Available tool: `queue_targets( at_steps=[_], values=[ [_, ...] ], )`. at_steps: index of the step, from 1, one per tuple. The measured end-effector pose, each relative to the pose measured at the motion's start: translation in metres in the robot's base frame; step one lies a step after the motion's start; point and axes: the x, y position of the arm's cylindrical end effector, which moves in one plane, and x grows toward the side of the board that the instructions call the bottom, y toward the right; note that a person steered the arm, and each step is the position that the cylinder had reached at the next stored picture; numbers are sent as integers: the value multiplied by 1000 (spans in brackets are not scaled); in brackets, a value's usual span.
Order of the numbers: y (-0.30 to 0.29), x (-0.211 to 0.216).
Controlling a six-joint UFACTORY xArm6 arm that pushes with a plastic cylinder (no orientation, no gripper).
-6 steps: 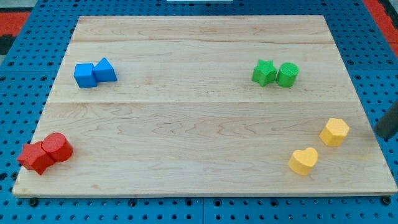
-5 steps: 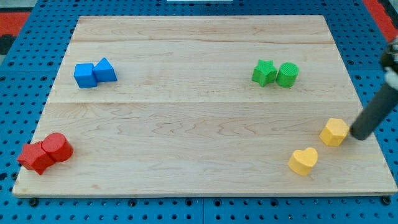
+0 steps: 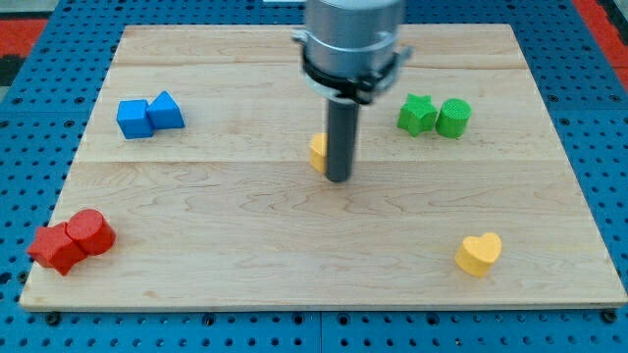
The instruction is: Move the yellow hexagon to the top left corner of the board
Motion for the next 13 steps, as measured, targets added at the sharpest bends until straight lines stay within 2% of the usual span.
queue_targets(
  at_steps=[1, 2, 3, 4, 5, 6, 7, 8, 10, 12, 13],
  values=[
    [-60, -46],
    [-45, -55],
    [-13, -12],
    [8, -36],
    [2, -87],
    [-49, -119],
    [-55, -136],
    [-32, -103],
    [-138, -106],
    [-175, -126],
    [-214, -154]
  ],
)
